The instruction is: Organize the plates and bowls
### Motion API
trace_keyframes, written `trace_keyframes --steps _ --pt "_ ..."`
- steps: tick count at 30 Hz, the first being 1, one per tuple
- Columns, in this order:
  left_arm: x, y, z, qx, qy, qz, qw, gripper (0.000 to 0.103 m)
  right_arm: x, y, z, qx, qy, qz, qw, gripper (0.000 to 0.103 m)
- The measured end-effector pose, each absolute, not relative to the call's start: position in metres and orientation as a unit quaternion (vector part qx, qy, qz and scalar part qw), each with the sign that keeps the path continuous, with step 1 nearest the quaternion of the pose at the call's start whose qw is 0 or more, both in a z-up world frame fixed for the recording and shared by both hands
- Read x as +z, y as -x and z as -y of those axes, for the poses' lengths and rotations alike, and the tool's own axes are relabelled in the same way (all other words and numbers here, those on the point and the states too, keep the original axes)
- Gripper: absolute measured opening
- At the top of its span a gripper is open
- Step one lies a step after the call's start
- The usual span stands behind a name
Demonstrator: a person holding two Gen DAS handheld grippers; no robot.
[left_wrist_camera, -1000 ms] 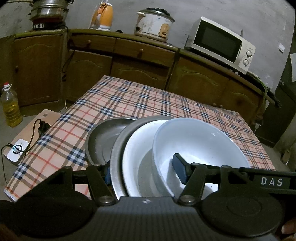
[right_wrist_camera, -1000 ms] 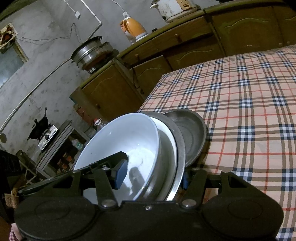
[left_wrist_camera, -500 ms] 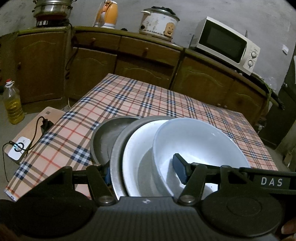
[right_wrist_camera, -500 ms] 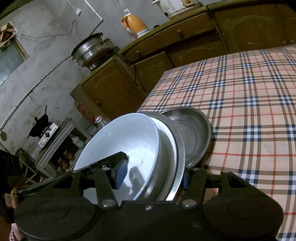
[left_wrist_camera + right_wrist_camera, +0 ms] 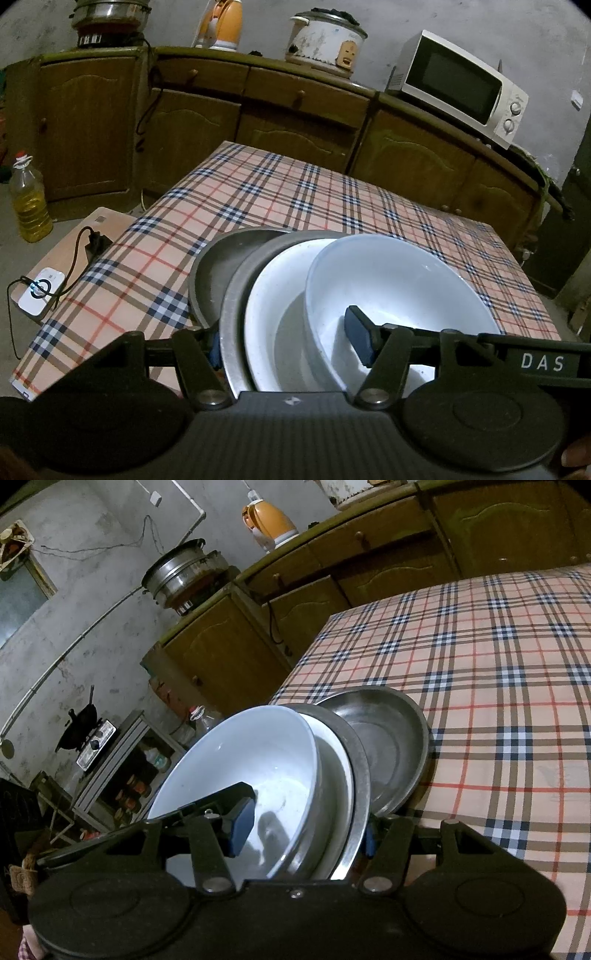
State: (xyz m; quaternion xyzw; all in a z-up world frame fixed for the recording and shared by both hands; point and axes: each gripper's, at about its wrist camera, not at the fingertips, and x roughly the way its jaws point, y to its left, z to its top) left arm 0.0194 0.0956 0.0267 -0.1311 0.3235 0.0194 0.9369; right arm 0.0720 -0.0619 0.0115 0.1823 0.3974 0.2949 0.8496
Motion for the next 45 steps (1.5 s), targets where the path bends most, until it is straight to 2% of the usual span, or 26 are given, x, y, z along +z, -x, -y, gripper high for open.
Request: trace_keyframes --steps 45 --pt "0.018 -0.032 -0.118 0.024 0.139 -0.325 0.935 0.062 0.004 -0.089 0.036 0.295 -0.173 -0.409 0.846 0.070"
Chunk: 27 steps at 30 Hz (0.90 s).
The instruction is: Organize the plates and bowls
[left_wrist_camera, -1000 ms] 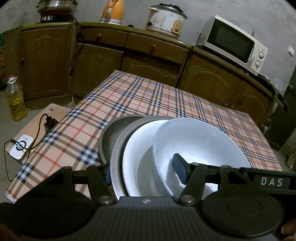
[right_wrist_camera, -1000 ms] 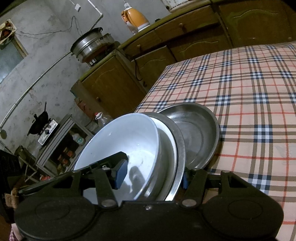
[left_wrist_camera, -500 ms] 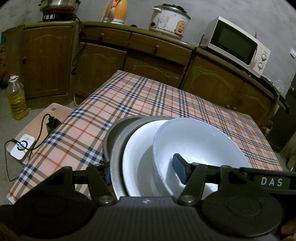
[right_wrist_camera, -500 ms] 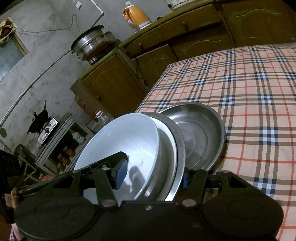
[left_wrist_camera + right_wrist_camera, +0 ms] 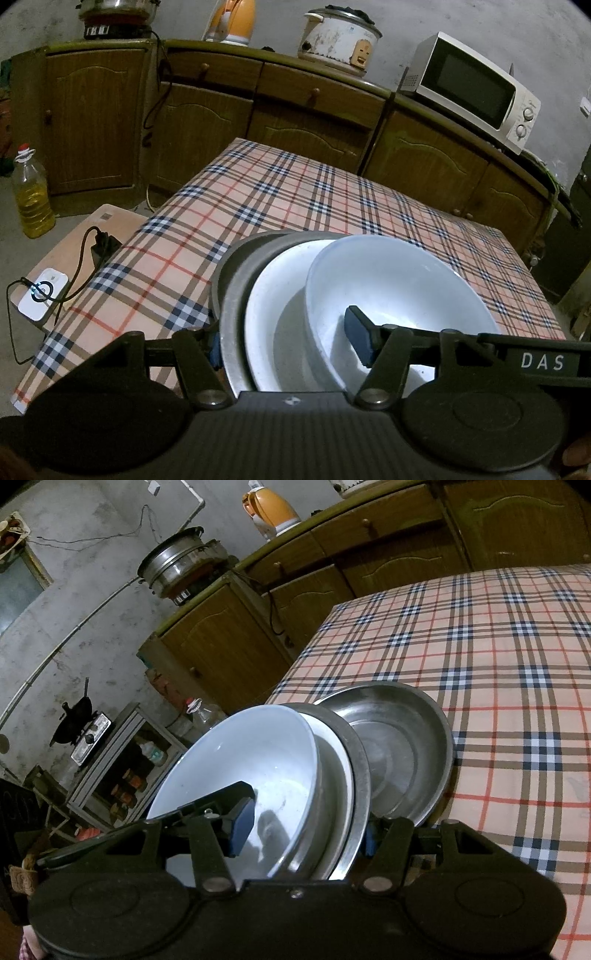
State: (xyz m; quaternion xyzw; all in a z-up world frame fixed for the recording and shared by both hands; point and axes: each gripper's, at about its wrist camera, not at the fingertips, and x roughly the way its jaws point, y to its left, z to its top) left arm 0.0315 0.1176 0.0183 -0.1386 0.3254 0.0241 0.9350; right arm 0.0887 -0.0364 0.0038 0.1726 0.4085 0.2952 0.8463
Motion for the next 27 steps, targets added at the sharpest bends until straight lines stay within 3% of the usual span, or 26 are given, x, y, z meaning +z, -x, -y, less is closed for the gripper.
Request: trace_keyframes --steps 27 --pt "0.011 -0.044 -0.128 0.019 0.141 -0.330 0.933 0.062 -0.008 -0.106 0.024 0.285 -0.172 -0.413 0.848 0.070"
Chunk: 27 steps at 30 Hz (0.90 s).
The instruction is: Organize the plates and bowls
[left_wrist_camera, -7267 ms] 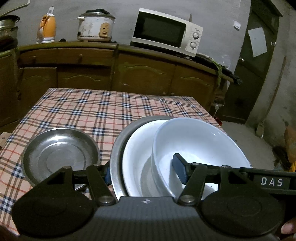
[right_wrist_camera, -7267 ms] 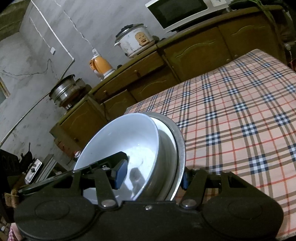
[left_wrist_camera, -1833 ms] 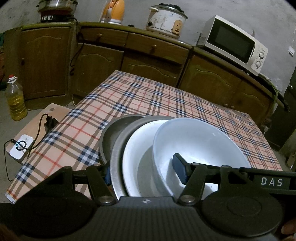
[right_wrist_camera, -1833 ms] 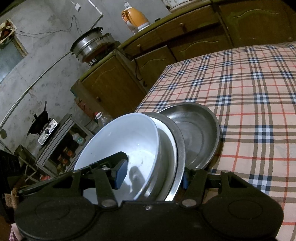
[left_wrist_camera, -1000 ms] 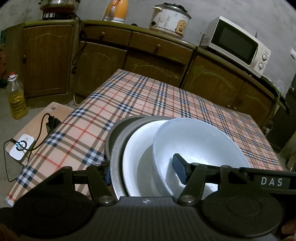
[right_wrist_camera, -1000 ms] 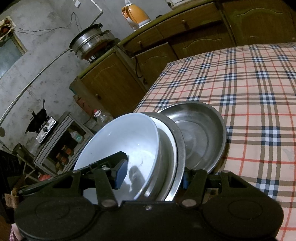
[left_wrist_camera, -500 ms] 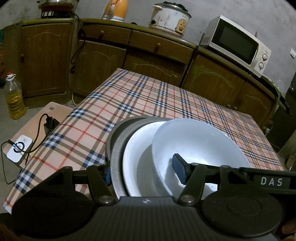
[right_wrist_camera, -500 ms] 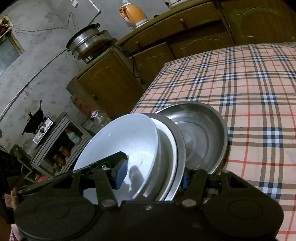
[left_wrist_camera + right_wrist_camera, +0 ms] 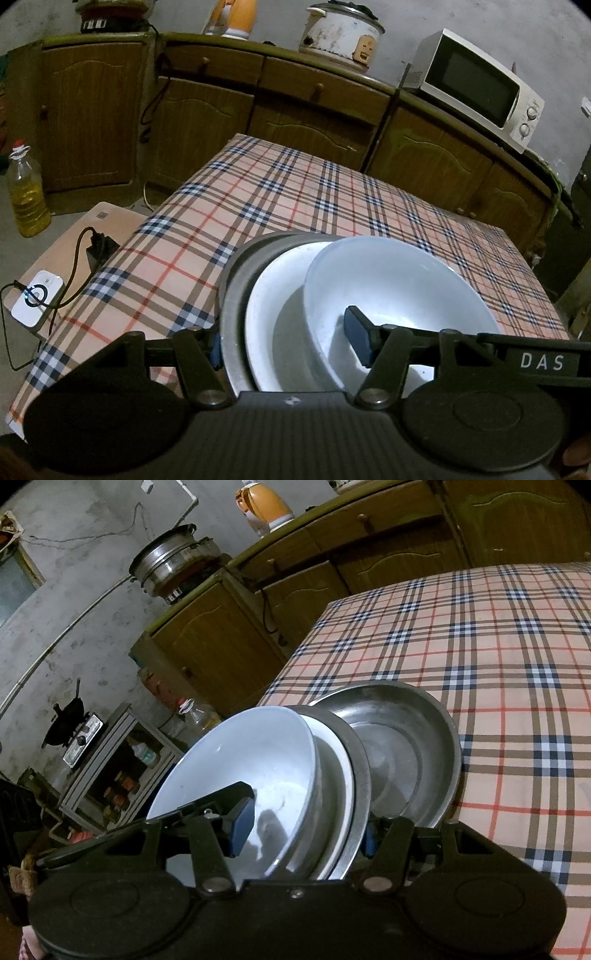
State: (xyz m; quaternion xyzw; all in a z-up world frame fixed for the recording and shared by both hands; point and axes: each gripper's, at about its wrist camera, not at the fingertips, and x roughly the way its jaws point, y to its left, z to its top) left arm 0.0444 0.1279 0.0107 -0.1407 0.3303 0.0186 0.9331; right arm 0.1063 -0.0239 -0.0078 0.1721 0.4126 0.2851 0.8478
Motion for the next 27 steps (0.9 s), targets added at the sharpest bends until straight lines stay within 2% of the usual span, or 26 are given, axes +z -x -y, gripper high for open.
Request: trace_keyframes --steps 27 --pt "0.002 -0.056 -0.131 0.007 0.130 -0.329 0.935 0.061 -0.015 -0.113 0.023 0.272 -0.180 -0.413 0.850 0.070"
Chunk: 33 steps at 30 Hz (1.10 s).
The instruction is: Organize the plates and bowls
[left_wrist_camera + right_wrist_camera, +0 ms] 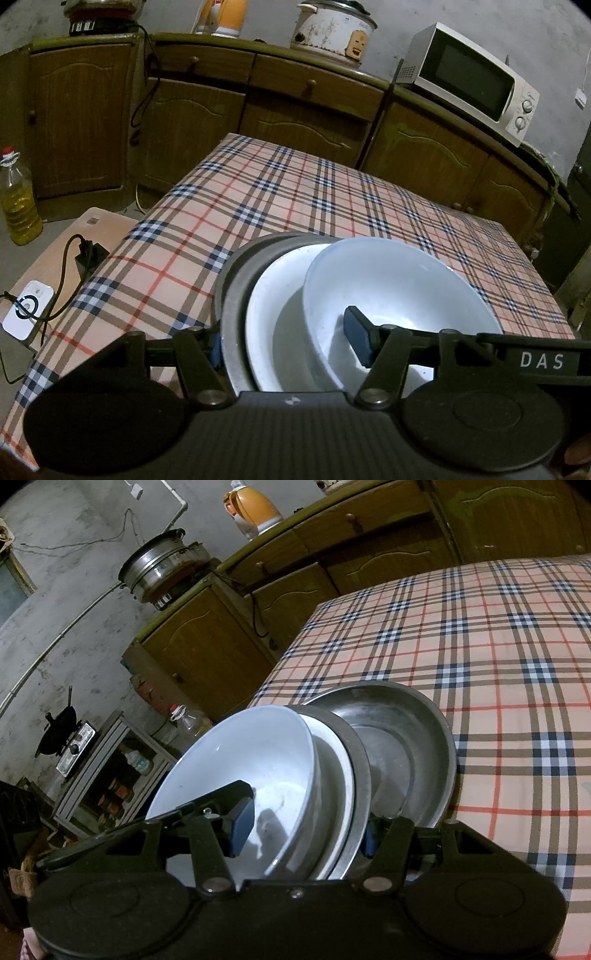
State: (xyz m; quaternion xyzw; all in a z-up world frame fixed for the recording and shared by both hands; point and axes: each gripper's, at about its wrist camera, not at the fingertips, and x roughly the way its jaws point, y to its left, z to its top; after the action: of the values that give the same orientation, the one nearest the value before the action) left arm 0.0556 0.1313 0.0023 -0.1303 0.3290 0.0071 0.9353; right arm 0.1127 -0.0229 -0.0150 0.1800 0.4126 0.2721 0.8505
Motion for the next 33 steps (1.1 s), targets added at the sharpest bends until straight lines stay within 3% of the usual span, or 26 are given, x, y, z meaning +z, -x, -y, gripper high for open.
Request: trace_keyframes --steps 33 --pt "-0.009 -0.076 -0.135 -0.021 0.120 -0.322 0.939 0.061 -0.027 -0.128 0.020 0.247 -0.182 -0.410 0.859 0.069"
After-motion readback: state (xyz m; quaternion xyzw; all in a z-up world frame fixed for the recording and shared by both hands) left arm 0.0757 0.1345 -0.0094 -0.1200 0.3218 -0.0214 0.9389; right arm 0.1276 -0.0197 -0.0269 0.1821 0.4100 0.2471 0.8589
